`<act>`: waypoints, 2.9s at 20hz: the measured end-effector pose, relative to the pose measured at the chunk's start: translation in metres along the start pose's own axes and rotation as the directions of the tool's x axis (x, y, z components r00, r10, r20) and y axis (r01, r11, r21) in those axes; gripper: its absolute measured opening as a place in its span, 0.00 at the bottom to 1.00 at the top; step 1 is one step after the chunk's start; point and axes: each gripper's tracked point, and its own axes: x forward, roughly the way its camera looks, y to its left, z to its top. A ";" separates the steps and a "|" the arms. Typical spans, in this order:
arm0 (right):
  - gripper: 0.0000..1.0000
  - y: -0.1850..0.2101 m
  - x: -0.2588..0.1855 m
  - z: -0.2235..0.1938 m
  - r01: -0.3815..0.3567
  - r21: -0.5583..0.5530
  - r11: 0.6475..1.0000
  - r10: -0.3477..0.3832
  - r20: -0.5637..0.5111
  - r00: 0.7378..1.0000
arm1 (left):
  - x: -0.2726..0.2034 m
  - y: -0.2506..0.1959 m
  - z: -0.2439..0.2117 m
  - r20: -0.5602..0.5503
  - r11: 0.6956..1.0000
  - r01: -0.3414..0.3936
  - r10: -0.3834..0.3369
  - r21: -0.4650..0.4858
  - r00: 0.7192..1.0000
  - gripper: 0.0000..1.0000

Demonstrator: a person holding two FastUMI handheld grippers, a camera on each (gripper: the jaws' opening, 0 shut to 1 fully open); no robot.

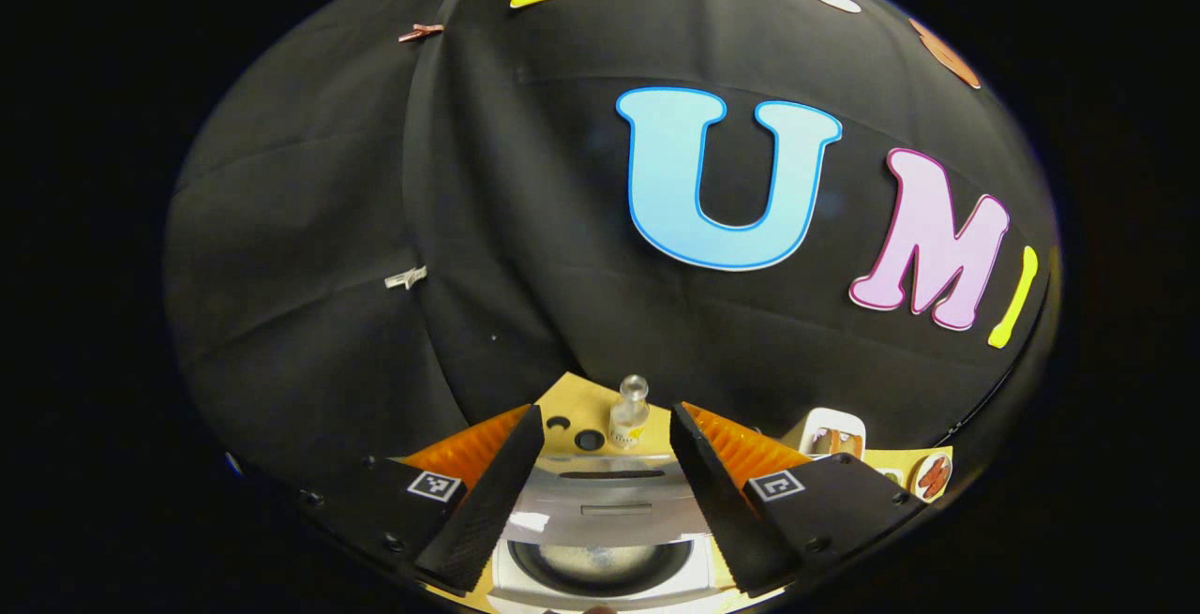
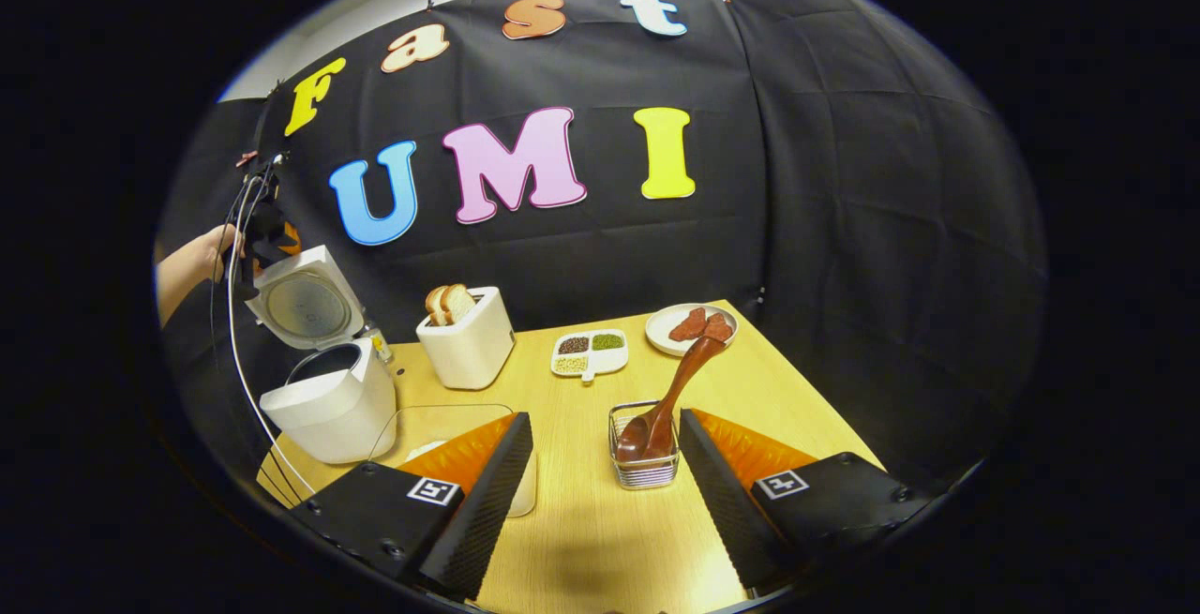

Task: Close the left gripper, press the button to open the rice cooker; take a wooden spoon from the chopstick holder with the right hand, scoop a spoonful of rice and pour it into the rice cooker, then put the wooden spoon back into the chopstick holder.

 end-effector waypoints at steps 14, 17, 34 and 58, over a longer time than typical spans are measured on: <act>0.99 0.026 0.011 -0.035 -0.101 -0.035 0.994 0.097 -0.110 0.989 | -0.025 -0.015 -0.168 -0.151 0.997 0.010 0.001 0.071 0.988 0.98; 0.98 0.026 0.006 -0.038 -0.113 -0.068 0.991 0.105 -0.117 0.988 | -0.019 -0.014 -0.198 -0.196 0.996 0.023 -0.005 0.088 0.981 0.99; 0.99 -0.042 0.034 -0.040 -0.132 -0.007 0.991 0.129 -0.163 0.978 | -0.055 0.003 -0.191 -0.054 0.996 -0.059 0.056 -0.065 0.997 0.97; 0.98 -0.005 -0.102 0.107 0.049 -0.065 0.997 -0.032 0.250 0.968 | -0.330 -0.025 -0.212 0.262 0.920 0.374 -0.393 0.120 0.882 0.95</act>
